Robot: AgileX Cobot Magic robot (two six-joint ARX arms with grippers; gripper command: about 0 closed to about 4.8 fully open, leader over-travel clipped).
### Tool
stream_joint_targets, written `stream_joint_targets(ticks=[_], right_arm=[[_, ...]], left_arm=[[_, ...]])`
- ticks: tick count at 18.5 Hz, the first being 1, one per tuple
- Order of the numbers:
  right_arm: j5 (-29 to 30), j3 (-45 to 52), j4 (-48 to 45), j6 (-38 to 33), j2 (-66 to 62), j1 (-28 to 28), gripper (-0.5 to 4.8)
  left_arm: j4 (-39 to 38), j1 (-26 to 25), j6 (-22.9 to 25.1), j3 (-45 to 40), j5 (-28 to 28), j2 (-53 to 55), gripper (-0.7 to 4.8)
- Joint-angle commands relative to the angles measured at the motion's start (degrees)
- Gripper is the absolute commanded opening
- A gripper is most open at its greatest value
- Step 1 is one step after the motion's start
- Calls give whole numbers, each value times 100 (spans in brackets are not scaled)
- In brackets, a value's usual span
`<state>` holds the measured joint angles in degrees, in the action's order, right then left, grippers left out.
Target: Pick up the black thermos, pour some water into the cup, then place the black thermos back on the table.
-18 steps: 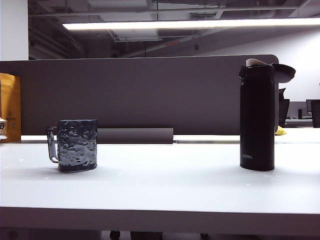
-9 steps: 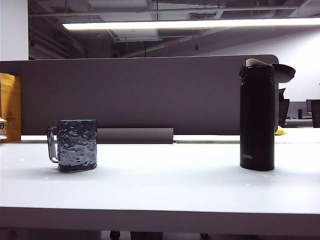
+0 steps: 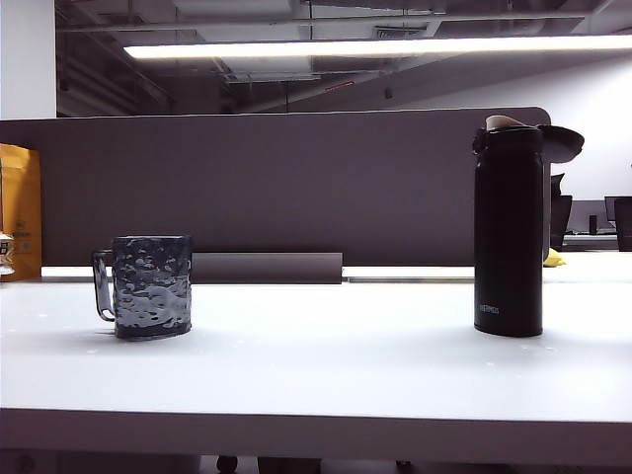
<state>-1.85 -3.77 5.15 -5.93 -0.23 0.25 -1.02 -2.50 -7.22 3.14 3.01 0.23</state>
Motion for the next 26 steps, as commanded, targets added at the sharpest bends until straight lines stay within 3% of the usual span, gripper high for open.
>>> stream_joint_targets(ticks=[1, 8, 11, 12, 13, 14, 15, 16, 17, 21, 23, 26], right_arm=[[463, -485, 33, 22, 9, -2, 479], [973, -1325, 208, 273, -116, -2, 479], [1353, -1794, 199, 538, -570, -2, 479], [1432, -1915, 190, 601, -708, -2, 479], [1530, -2070, 177, 649, -885, -2, 479], [1709, -2251, 61, 662, -1102, -2, 479], [1840, -2448, -164, 662, -1362, -2, 479], [1878, -2632, -367, 660, -1613, 0, 479], [1873, -2896, -514, 656, -1961, 2, 479], [1878, -3576, -535, 614, -3023, 68, 479], [1858, -3613, -745, 614, -3383, 251, 479], [1801, -3611, -975, 616, -3941, 671, 479]], left_arm=[[107, -4, -232, 245, 525, 0, 479], [111, -2, -807, 745, 1834, 59, 479], [118, 0, -831, 1071, 2516, 313, 460], [131, 0, -833, 1154, 2673, 407, 412], [192, 0, -863, 1263, 2857, 538, 306], [358, 0, -933, 1364, 3040, 684, 142], [861, 0, -1021, 1526, 3147, 953, 14], [1241, 0, -1019, 1626, 3097, 1169, -7], [1692, 0, -1016, 1836, 2994, 1552, -5], [1635, 120, -682, 2800, 2857, 2938, -5], [1659, 577, -286, 3084, 2424, 3495, -5], [1810, 1628, -155, 3370, 1648, 4280, -5]])
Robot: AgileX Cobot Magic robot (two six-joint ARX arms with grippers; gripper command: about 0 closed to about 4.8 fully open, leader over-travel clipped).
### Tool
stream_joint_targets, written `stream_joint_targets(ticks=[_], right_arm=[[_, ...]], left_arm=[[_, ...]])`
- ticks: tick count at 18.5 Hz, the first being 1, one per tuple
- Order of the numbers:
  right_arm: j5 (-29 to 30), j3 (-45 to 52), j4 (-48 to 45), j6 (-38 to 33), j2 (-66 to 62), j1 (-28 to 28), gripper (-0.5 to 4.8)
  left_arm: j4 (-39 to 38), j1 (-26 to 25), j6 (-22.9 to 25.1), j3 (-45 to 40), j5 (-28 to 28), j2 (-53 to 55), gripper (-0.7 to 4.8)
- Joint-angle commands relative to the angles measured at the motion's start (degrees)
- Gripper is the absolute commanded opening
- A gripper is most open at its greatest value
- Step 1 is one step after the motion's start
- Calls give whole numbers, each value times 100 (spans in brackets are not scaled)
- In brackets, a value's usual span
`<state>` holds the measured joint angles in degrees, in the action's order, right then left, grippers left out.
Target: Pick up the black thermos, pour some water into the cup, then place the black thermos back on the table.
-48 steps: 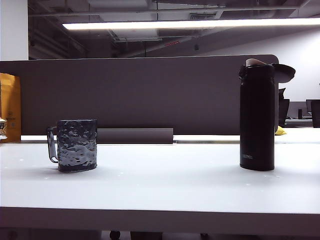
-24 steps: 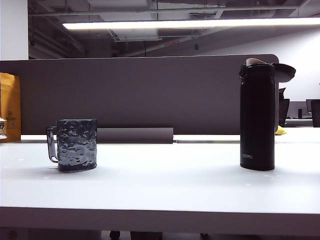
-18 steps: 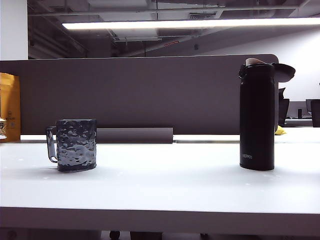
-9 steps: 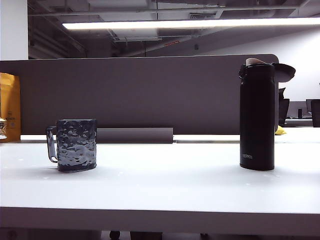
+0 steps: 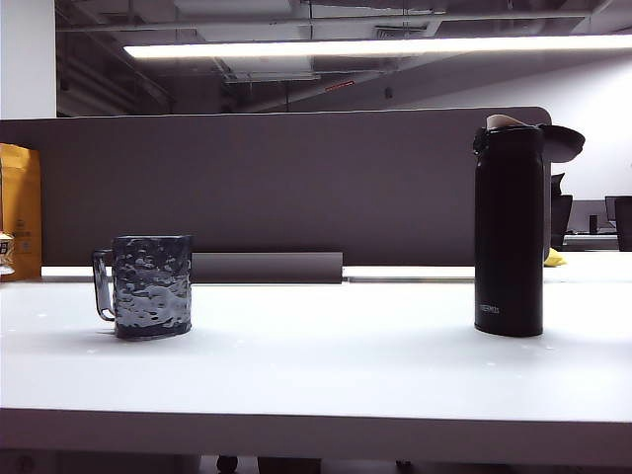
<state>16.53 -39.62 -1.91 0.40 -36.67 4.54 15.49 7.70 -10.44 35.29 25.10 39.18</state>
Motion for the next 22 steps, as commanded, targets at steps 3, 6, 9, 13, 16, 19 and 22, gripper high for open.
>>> stream_joint_targets(ticks=[3, 6, 9, 13, 16, 19, 22], right_arm=[[-251, 173, -431, -101, -824, 682, 479], [-437, 855, -1510, -647, -1178, 903, 479], [-1064, 1655, -2468, -546, -1478, 1032, 479], [-1368, 2006, -3670, -422, -2651, 1012, 479], [-1401, 2006, -4682, -422, -3840, 1012, 479], [-1663, 2000, -6006, -426, -4944, 999, 479], [-1659, 1891, -6395, -422, -5466, 999, 479]], left_arm=[[251, 1788, 750, 229, -1272, 1036, -5], [417, 2319, 743, 229, -1342, 1648, -5], [802, 2435, 702, 229, -1049, 2159, -5], [1139, 2437, 702, 229, -1016, 2599, -5], [1139, 2463, 702, 229, -542, 2885, -5], [1113, 2522, 699, 229, -452, 2979, -5], [1082, 2551, 702, 229, -424, 2979, -5]])
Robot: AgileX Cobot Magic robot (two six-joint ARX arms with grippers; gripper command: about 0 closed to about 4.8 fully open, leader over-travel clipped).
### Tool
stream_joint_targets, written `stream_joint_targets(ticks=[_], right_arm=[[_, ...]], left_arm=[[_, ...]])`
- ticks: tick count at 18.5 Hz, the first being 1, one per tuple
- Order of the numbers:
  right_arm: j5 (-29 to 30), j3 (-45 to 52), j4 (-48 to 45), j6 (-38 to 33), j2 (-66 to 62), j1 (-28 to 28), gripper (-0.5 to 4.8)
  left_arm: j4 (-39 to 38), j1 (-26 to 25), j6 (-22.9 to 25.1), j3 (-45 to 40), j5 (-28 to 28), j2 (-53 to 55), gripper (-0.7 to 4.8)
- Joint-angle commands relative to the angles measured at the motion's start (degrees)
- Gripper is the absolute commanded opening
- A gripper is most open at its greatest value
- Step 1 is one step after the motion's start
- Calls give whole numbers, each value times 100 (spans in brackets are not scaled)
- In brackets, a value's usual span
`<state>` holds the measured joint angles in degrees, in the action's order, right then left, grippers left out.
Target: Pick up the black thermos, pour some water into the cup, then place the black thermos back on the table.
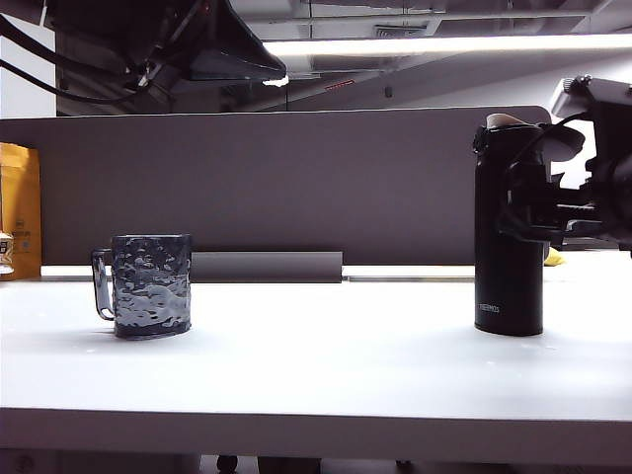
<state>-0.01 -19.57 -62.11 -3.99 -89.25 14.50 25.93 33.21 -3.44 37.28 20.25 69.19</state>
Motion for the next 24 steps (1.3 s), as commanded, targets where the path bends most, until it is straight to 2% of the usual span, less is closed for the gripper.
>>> stream_joint_targets(ticks=[1, 6, 12, 16, 17, 18, 19, 21, 23, 24], right_arm=[[-9, -201, -466, 20, -387, 2, 479], [-9, -673, -734, 426, -868, 2, 479], [-15, -1340, -715, 428, -1432, 0, 479], [-50, -1436, -715, 426, -1523, 0, 479], [-48, -1425, -713, 426, -1523, 0, 385], [-46, -1425, -710, 426, -1523, 0, 189], [-22, -1425, -713, 426, -1523, 0, 109], [22, -1427, -717, 426, -1478, 11, 99], [737, -1574, -651, 763, -1154, 127, 99], [802, -1864, -350, 1069, -946, 313, 98]], left_arm=[[-15, 2, 2, 31, 61, -22, -5], [-151, 2, 2, 15, 63, -20, -5], [-446, 2, 2, 13, 87, -11, -5], [-638, 2, 2, 13, 201, -11, -5], [-680, 2, 2, 13, 205, -11, -5], [-686, 2, 4, 13, 205, -13, -5], [-675, 0, 4, 13, 203, -13, -5], [-658, -7, 160, 20, 175, -22, -5], [-758, -116, 197, 39, 144, -210, -5], [-938, -321, 197, 70, 109, -433, -5]])
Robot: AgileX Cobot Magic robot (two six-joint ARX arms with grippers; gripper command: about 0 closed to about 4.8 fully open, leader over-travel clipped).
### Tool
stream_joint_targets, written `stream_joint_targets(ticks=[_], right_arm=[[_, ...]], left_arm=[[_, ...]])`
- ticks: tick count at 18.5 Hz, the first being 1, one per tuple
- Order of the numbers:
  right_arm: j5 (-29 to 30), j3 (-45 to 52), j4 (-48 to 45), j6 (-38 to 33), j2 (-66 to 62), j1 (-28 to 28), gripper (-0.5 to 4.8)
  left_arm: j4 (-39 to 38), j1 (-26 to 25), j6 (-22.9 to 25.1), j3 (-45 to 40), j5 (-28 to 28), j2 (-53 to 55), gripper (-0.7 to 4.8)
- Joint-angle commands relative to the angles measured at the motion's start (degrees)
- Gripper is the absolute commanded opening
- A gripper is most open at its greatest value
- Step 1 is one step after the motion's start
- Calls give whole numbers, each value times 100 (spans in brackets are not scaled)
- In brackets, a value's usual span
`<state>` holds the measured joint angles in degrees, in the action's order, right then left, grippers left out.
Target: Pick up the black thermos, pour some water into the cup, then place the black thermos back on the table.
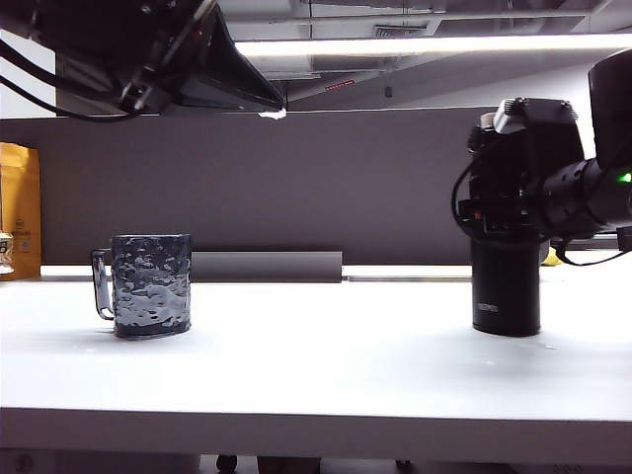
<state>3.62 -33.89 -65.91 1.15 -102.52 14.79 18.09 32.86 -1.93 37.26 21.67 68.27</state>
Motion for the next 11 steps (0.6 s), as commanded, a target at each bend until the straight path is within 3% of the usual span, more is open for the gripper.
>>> stream_joint_targets(ticks=[1, 2, 4, 5, 6, 7, 8, 11], right_arm=[[444, -809, 529, 831, 511, 483, 98], [444, -1314, 1086, 1021, 546, 664, 98], [446, -2778, 2400, 1473, 389, 1113, 98], [514, -3237, 2573, 1596, 214, 1231, 98], [634, -4009, 2732, 1875, -155, 1399, 98], [662, -4806, 2981, 2334, -656, 1593, 98], [662, -5364, 3346, 2798, -1047, 1755, 98], [658, -6212, 3757, 4074, -1899, 2096, 97]], left_arm=[[-413, -516, 50, 127, -208, -557, -5], [-811, -901, 92, 238, -387, -817, -5], [-1792, -1945, 627, 575, -341, -1248, -5], [-2085, -2229, 732, 680, -341, -1300, -5], [-2621, -2614, 1176, 822, -321, -1314, -5], [-3018, -2702, 2055, 835, -463, -1303, -5], [-3265, -2693, 2575, 835, -542, -1283, -5], [-3585, -2686, 2544, 835, -535, -1049, -5]])
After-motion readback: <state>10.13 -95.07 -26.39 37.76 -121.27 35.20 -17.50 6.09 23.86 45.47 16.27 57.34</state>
